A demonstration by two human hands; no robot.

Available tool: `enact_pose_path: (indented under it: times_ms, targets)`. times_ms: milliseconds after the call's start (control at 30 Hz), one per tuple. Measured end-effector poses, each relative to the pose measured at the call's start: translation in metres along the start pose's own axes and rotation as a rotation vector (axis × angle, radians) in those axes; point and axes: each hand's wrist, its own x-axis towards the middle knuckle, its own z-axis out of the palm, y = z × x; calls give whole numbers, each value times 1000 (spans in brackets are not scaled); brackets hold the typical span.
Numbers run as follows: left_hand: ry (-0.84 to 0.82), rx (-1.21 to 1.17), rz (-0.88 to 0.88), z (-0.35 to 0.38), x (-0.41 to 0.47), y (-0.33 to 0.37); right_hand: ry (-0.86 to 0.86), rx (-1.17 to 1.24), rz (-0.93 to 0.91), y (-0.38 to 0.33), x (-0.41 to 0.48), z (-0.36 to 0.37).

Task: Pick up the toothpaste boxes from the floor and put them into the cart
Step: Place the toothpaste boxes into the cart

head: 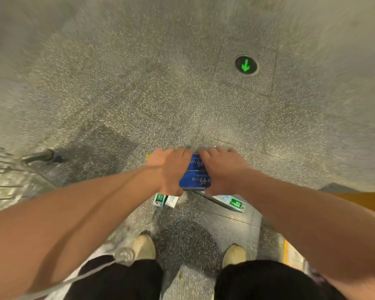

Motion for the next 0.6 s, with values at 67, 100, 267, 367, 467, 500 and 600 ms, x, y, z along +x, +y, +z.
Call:
enact_pose_path:
  times_ms: [67,100,267,367,467,500,600]
  targets:
    - [1,-6,-43,-49,-33,-2,7,2,1,-13,-32,-66]
    - [11,-14,-60,-75,-49,-2,15,3,3,-18,-47,-98]
    - [49,42,-2,-238,-152,5,91,-14,12,-47,-120,-241]
    - [65,27,-29,-313,-208,13,124,-34,25,-62,-160,-313]
    - [123,25,-55,-364,-257,17,188,-43,23,-77,-199,-371]
    - [136,64,-54,-377,-272,18,199,-32,26,-82,-210,-387]
    - [209,134,-43,-409,-317,30,247,-80,1,-99,-244,-423]
